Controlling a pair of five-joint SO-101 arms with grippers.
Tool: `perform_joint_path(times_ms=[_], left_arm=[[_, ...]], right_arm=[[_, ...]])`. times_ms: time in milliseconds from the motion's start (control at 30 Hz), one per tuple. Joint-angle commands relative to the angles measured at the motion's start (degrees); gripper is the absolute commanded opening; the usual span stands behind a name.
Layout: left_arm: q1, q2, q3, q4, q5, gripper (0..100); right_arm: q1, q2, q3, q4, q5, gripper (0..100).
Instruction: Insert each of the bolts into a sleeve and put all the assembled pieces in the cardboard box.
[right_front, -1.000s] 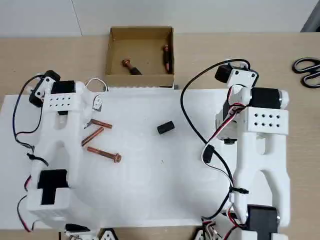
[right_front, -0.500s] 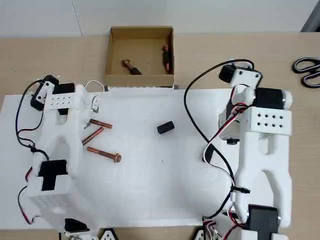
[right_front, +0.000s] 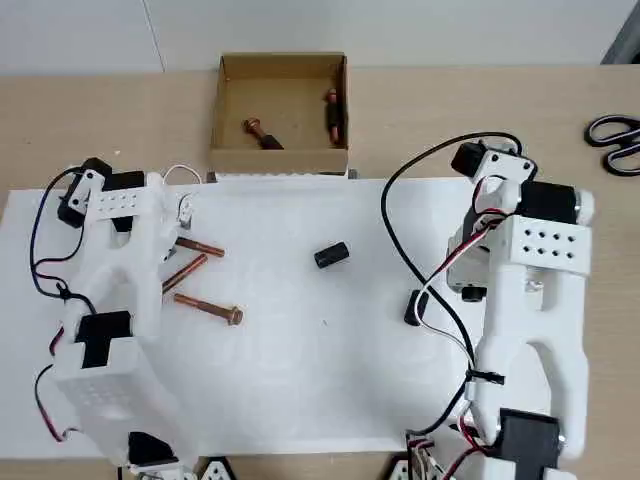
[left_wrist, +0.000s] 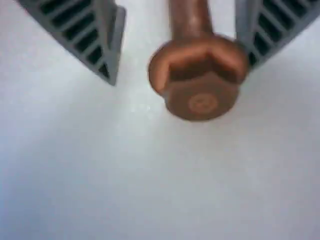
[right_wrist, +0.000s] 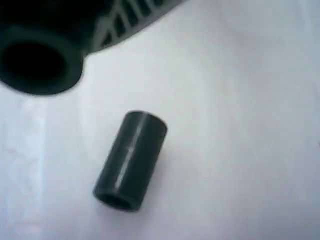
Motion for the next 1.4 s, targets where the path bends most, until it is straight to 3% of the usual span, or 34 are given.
perform_joint_path(times_ms=[0, 200, 600, 833, 1067, 1233, 1367], left_arm=[[0.00, 0.88, -1.98, -1.32, 0.26, 14], [-0.18, 2.46, -1.98, -1.32, 0.09, 1], [0.09, 1.85, -3.12, -0.70, -0.70, 1], [0.09, 1.76, -22.29, 15.30, -6.95, 1], [4.40, 1.85, -46.11, 32.09, -14.95, 1], [7.12, -0.18, -53.58, 33.32, -20.84, 1], [9.58, -8.97, -53.93, 33.32, -25.05, 1]], right_arm=[[0.22, -2.24, -0.53, -0.92, 0.44, 0.3], [0.22, -2.24, -0.53, -0.92, 0.44, 0.3], [0.22, -2.33, -0.62, -1.71, 0.44, 0.3], [-1.27, -2.42, -4.22, -1.10, 0.18, 0.3], [-7.43, -2.42, -10.11, 1.36, -0.09, 0.3], [-8.84, -2.59, -10.20, 1.71, -7.56, 0.3], [-8.84, -8.04, -10.11, 1.80, -8.18, 0.3]])
